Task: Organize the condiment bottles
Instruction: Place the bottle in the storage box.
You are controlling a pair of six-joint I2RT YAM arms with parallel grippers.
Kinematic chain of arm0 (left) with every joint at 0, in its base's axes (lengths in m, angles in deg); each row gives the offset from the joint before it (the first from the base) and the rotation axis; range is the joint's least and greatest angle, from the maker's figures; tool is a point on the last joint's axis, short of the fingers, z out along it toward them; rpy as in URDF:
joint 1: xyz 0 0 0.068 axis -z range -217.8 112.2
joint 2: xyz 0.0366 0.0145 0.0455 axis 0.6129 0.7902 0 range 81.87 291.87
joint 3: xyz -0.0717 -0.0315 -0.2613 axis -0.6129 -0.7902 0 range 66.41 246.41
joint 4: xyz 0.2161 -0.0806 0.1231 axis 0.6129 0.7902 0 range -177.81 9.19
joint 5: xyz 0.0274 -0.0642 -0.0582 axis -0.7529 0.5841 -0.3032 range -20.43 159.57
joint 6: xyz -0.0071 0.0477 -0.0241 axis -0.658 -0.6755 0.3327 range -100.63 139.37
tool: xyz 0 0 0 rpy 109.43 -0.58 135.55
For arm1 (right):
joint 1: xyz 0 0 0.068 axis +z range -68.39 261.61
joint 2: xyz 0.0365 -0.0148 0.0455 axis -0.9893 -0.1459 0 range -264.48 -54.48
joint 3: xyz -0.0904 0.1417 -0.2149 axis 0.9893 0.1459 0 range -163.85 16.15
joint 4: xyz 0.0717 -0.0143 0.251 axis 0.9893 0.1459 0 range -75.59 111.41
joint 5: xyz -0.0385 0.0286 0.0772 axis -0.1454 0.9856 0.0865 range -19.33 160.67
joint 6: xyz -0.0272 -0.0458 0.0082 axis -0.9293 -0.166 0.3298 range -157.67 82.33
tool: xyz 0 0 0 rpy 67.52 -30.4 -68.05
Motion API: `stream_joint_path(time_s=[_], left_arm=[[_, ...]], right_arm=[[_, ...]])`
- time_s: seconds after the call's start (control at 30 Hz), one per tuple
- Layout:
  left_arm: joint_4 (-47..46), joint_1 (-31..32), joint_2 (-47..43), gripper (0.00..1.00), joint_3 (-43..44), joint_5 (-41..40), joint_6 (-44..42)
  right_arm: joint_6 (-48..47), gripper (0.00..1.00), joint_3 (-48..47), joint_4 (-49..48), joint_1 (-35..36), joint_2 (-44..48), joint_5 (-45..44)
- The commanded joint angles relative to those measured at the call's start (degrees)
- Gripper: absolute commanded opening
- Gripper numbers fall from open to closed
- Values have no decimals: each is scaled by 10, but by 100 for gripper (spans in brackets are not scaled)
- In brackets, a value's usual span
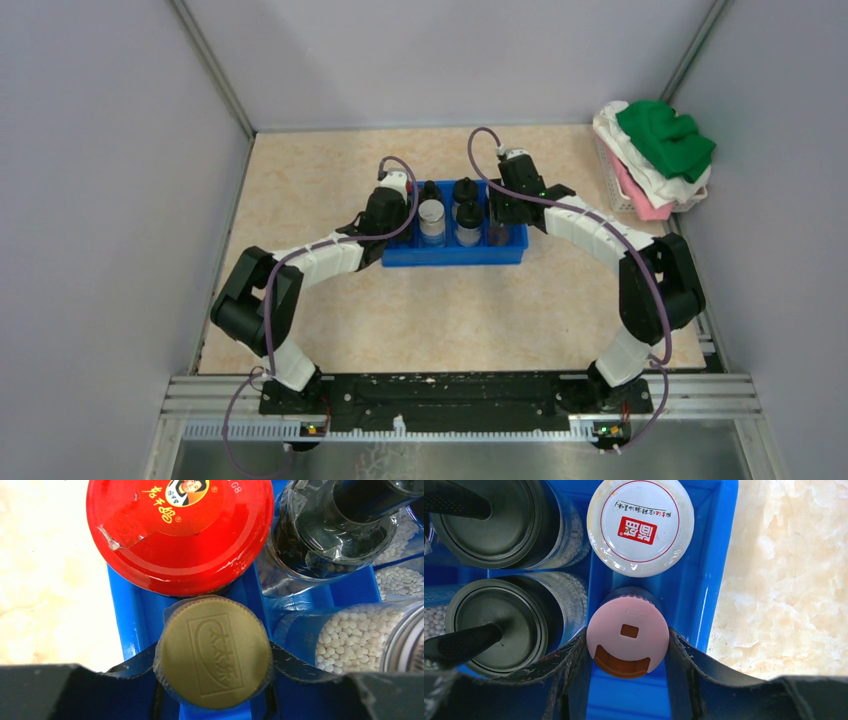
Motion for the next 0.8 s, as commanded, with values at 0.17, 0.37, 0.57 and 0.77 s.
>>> stream_joint_path(time_s=[0.17, 0.37, 0.57, 0.77], left_arm=[[1, 1, -1, 54, 15, 1, 12], [5, 1, -9, 57, 15, 1, 8], [11, 2, -20, 60, 11, 2, 8], [24, 2, -35, 62, 12, -4, 8]], right_arm=[[18, 0, 13, 6, 1, 1, 14], [23, 12, 23, 7, 1, 11, 17], [26, 29, 29, 10, 2, 22, 18], [29, 39, 30, 16, 2, 32, 19]])
